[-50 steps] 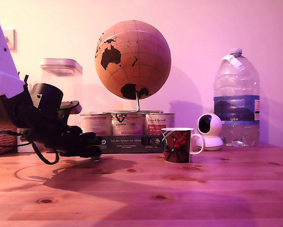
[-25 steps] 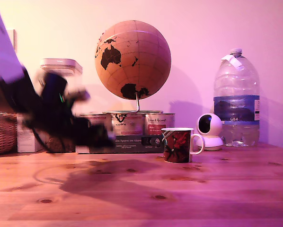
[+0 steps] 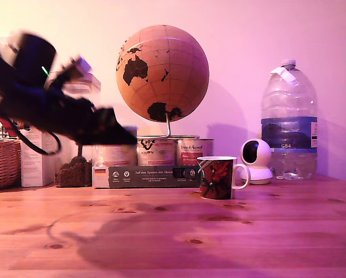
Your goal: Pick up the coffee capsules from the table one by one and drop them inside the nearest coffee cup
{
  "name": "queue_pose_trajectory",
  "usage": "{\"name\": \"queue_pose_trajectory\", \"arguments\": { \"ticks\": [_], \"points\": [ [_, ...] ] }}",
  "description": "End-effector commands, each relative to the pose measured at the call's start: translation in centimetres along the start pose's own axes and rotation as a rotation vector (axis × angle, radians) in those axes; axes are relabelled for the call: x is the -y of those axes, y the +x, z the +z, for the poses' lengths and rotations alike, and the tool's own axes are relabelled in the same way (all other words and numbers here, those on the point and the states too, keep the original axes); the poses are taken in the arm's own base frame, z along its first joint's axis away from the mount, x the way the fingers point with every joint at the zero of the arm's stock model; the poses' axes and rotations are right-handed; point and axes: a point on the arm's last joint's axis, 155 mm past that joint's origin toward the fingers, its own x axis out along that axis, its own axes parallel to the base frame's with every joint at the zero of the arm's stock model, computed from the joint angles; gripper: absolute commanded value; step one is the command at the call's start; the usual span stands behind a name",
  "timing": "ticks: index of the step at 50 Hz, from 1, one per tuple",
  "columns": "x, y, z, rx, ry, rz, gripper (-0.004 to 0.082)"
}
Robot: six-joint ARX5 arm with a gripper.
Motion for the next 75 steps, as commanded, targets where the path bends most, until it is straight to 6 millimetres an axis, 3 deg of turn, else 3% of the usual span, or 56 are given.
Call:
{"name": "queue_pose_trajectory", "arguments": {
  "ticks": [1, 10, 32, 51, 75],
  "points": [
    [1.0, -0.7, 0.2, -0.008, -0.012, -0.015, 0.0142],
    [3.2, -1.7, 0.3, -0.065, -0.026, -0.062, 0.0142],
    [3.8, -1.9, -0.3, -0.097, -0.041, -0.075, 0.0142],
    [6.5, -0.6, 3.6, 0.042, 0.033, -0.094, 0.0142],
    [6.8, 0.8, 7.5, 0.150, 0.085, -0.035, 0.0142]
  ]
}}
